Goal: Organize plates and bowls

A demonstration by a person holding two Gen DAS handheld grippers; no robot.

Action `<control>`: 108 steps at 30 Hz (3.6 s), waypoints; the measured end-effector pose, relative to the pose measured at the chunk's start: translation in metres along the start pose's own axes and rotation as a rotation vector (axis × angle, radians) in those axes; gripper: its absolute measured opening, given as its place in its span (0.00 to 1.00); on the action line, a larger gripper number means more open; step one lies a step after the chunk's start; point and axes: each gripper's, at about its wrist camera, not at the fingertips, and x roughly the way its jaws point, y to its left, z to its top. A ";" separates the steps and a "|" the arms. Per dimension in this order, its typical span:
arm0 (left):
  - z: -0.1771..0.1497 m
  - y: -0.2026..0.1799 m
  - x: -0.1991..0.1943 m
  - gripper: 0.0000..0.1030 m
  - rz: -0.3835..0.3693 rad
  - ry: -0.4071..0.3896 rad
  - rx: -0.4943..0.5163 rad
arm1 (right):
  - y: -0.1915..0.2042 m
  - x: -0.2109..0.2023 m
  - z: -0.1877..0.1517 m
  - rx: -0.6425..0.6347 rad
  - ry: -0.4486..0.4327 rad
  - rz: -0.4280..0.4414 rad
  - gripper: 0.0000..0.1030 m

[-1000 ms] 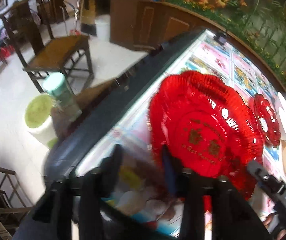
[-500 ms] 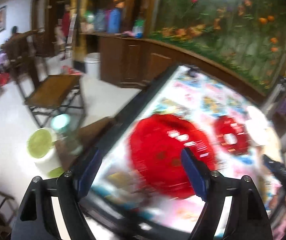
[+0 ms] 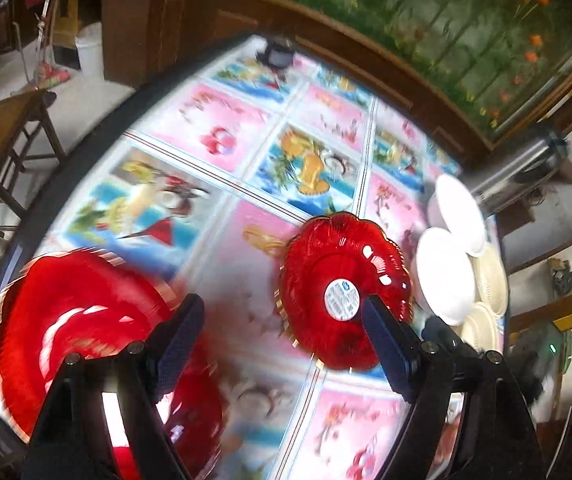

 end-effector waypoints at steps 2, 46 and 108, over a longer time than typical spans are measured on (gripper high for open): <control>0.003 -0.003 0.021 0.79 -0.003 0.051 -0.011 | -0.002 0.006 -0.002 -0.007 0.014 0.007 0.42; -0.016 -0.011 0.063 0.14 0.099 0.024 0.073 | -0.013 0.038 -0.010 0.045 0.047 0.070 0.11; -0.123 0.151 -0.100 0.17 0.393 -0.408 0.081 | 0.184 0.053 -0.202 -0.677 -0.059 -0.061 0.28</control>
